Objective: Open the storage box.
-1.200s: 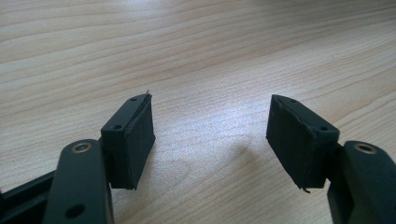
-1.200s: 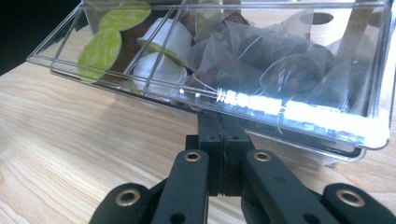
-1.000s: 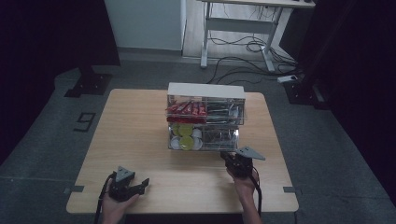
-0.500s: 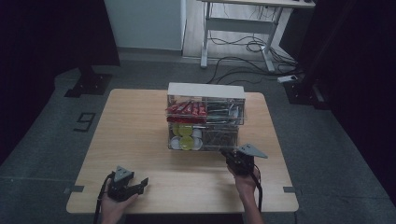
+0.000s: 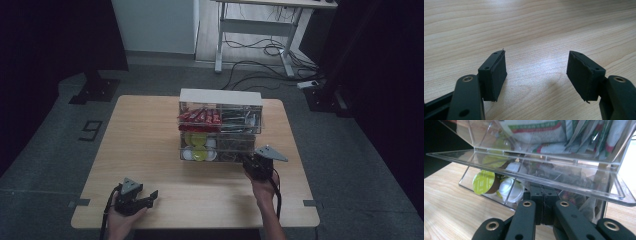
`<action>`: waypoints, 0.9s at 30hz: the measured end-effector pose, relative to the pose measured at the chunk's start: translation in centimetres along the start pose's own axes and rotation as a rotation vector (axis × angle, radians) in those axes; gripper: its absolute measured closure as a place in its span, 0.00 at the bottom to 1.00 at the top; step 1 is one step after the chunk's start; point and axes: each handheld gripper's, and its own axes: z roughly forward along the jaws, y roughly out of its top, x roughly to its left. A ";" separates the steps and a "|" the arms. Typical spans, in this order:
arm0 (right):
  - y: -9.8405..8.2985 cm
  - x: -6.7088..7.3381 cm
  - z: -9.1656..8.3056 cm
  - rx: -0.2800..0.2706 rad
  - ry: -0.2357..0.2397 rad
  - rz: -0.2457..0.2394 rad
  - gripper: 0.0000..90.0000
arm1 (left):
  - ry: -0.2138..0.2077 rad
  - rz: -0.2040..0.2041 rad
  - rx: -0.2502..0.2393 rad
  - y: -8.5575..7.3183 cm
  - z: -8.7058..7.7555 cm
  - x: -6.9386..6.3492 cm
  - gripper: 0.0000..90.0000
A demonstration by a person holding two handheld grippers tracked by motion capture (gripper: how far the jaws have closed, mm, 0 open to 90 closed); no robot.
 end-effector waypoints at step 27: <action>2.9 -0.4 0.4 -0.048 -0.019 0.021 0.99 | -0.002 -0.008 -0.003 0.0 -0.1 0.2 0.36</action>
